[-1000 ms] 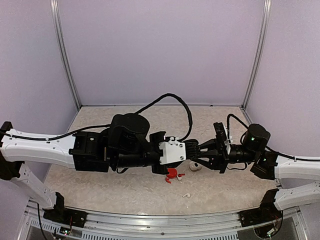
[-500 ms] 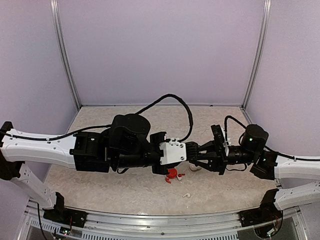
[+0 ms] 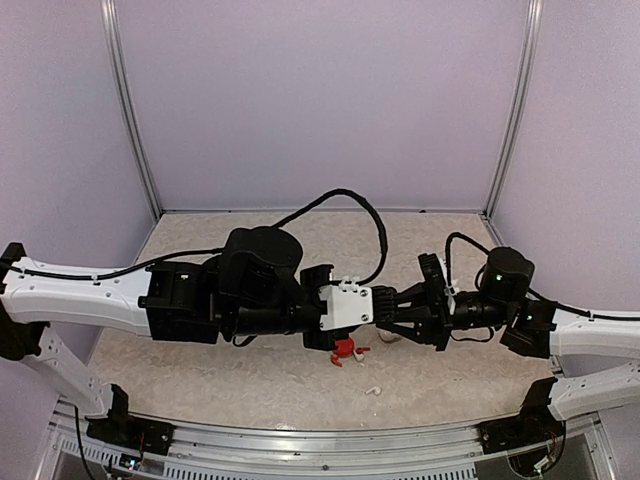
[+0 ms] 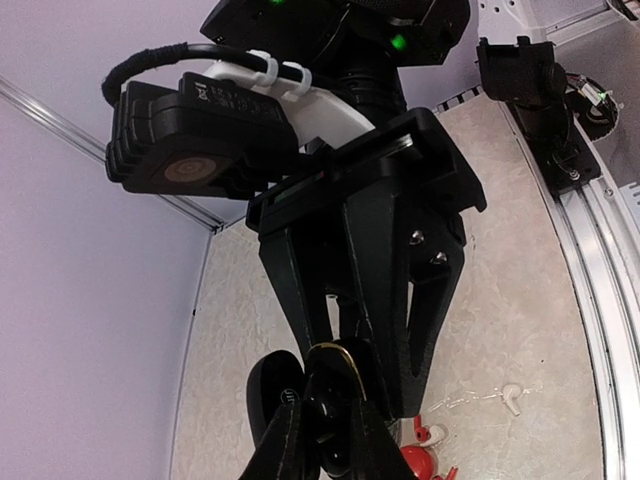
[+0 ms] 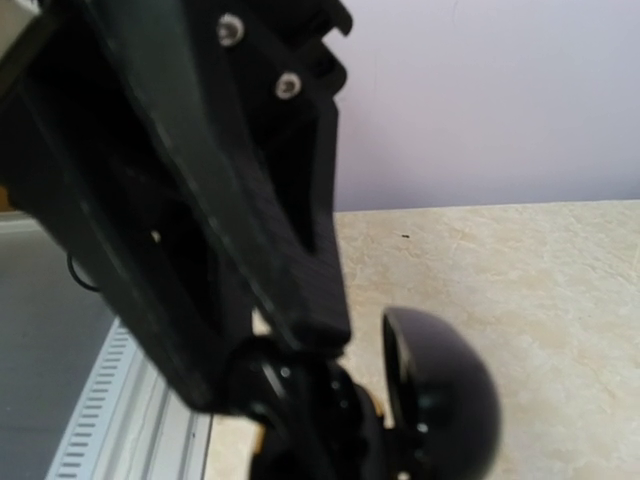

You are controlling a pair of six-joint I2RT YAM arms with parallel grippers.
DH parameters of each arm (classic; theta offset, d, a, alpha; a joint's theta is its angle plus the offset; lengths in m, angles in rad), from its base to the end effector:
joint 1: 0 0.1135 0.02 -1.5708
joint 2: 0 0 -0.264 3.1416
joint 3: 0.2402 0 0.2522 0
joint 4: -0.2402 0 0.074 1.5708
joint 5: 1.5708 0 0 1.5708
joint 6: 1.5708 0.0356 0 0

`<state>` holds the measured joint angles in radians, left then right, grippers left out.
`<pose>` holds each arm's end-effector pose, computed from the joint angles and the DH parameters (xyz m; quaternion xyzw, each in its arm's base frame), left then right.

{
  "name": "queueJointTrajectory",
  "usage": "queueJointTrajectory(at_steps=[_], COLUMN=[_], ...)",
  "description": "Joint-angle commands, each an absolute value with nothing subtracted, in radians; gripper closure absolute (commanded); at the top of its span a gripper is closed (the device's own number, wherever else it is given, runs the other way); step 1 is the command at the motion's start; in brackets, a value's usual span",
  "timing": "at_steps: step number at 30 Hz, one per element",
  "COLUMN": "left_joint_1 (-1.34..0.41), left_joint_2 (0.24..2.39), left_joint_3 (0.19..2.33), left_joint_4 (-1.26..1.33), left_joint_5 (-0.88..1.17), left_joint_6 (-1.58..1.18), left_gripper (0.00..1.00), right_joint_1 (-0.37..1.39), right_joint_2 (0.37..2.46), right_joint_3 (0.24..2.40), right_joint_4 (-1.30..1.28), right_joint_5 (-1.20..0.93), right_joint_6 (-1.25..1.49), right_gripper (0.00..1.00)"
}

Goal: Insert the wireless bluetooth earbuds into the charging case
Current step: Adjust the left earbud in the left side groove of the charging case.

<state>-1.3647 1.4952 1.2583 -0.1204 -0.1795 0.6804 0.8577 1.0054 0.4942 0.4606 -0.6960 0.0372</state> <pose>0.0787 -0.3456 0.3394 0.6717 0.4700 -0.1212 0.5597 0.1285 0.1834 0.2638 -0.4872 0.5311 0.5031 0.4770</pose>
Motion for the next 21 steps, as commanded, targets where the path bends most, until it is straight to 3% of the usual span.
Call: queueJointTrajectory(at_steps=[1, 21], left_joint_1=[-1.370, -1.359], left_joint_2=[1.506, 1.531], left_joint_3=[1.305, 1.345], left_joint_4=[-0.151, -0.235], left_joint_5=[-0.155, -0.127], left_joint_6=[0.668, 0.633], left_gripper=[0.83, 0.82], right_joint_1=[0.880, 0.939], right_joint_2=[0.990, 0.963], right_joint_3=[0.525, 0.530], right_joint_4=[0.423, 0.374], right_joint_5=[-0.691, -0.687], right_joint_6=[-0.028, -0.123], right_gripper=[1.00, 1.00])
